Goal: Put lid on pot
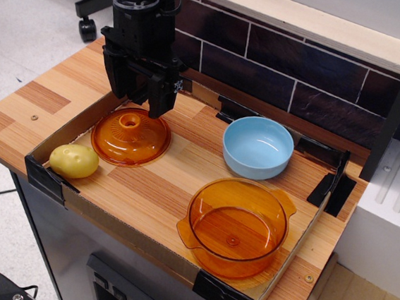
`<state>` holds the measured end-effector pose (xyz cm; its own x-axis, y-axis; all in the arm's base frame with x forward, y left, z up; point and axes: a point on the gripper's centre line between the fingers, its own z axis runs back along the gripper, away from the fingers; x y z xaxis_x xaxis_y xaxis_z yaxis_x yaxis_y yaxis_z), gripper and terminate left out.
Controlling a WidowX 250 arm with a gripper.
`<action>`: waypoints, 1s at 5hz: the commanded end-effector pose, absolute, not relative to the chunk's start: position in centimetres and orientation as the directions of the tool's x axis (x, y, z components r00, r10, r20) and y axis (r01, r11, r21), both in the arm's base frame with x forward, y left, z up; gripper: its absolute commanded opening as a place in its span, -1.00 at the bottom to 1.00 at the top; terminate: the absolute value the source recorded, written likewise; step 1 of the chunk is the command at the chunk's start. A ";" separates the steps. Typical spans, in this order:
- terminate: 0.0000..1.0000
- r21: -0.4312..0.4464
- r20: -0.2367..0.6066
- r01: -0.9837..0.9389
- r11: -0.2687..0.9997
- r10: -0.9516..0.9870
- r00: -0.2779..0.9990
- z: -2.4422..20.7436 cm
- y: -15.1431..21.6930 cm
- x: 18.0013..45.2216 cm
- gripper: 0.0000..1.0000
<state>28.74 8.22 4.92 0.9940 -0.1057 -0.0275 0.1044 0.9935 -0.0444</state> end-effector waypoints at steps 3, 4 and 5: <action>-1.00 -0.032 -0.021 0.105 0.994 -0.106 0.994 3.7 7.9 27.4 1.00; -1.00 -0.033 0.002 0.101 0.994 -0.101 0.995 3.4 8.0 27.1 1.00; -1.00 -0.038 -0.004 0.087 0.996 -0.087 0.996 2.9 8.3 27.4 1.00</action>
<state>26.61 7.85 1.93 0.9950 -0.0879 -0.0467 0.0853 0.9949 -0.0545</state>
